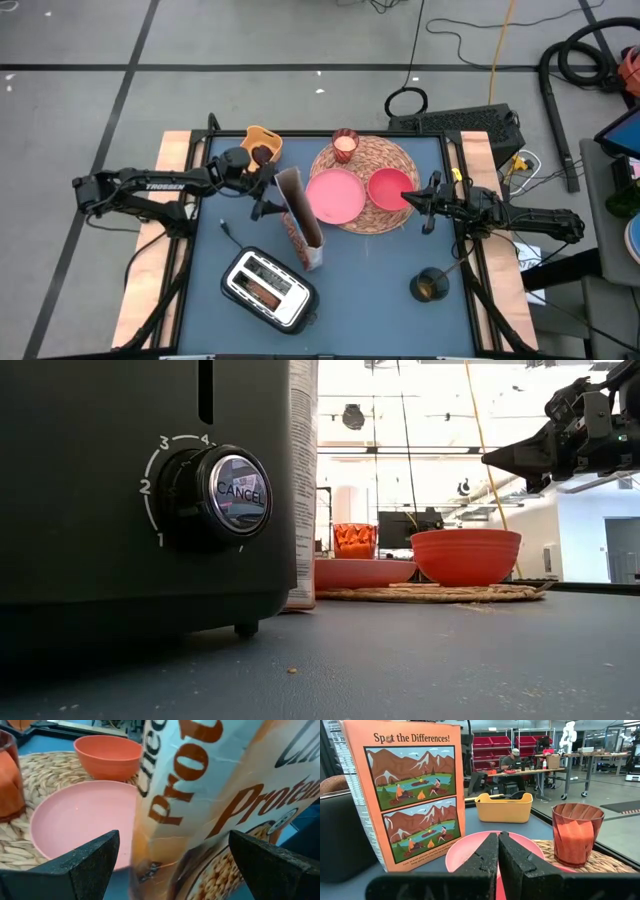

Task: Arrange a breakfast setting
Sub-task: Pour the cereal from the cereal box into the red bowl

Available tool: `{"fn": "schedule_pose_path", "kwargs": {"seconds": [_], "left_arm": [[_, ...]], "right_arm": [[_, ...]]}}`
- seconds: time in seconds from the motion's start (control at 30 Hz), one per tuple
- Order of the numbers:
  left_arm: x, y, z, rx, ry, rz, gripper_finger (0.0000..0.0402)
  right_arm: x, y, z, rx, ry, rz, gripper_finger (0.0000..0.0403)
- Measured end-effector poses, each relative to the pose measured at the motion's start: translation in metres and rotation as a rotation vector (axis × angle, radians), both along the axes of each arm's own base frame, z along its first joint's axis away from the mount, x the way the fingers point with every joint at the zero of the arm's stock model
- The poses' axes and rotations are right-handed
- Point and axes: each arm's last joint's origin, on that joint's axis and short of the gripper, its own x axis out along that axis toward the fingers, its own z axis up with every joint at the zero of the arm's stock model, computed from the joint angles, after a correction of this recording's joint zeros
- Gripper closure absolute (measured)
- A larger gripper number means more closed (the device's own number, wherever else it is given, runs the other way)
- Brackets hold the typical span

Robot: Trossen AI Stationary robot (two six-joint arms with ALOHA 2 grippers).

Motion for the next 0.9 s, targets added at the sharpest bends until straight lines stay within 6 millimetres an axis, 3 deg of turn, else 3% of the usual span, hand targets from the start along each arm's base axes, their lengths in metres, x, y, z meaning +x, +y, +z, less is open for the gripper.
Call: {"fn": "schedule_pose_path", "kwargs": {"seconds": [0.33, 0.9], "left_arm": [[0.004, -0.012, 0.000, -0.001, -0.001, -0.046, 0.0020], [0.009, -0.022, -0.001, 0.031, 0.022, 0.028, 0.0021]], "right_arm": [[0.000, 0.000, 0.000, 0.000, 0.000, 0.000, 0.0397], [0.000, 0.000, 0.000, 0.000, 0.000, 0.000, 0.0397]]}}
